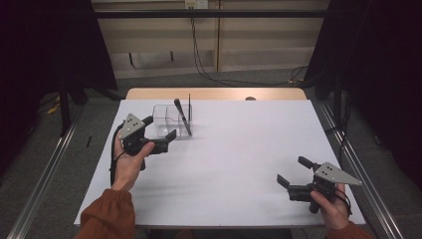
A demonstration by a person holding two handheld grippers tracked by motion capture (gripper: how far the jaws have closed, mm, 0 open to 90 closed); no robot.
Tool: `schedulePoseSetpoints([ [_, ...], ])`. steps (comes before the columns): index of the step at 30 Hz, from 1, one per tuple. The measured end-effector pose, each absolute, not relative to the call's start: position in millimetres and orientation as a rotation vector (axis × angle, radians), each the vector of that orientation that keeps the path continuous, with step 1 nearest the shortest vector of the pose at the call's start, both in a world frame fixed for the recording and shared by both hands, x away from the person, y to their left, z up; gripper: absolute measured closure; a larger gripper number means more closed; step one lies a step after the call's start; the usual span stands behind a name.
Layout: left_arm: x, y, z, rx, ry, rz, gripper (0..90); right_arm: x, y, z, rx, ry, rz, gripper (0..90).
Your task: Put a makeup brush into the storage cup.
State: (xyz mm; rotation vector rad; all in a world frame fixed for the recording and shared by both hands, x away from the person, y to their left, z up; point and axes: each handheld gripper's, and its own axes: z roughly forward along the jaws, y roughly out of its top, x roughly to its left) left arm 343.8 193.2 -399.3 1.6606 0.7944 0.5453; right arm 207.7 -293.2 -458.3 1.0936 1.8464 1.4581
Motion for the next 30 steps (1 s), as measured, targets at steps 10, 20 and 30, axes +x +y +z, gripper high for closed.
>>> schedulePoseSetpoints([
  [10,327.5,205.5,-412.0,1.665,0.799,0.557,3.1,208.1,-293.6,-458.5,1.094,1.842,1.460,0.0],
  [20,303.2,221.0,-416.4,1.637,0.846,0.565,3.4,208.0,-293.8,-458.7,1.099,1.840,1.456,0.0],
  [30,278.5,239.7,-429.0,1.635,0.859,0.532,4.0,206.9,-293.6,-457.9,1.099,1.840,1.456,0.0],
])
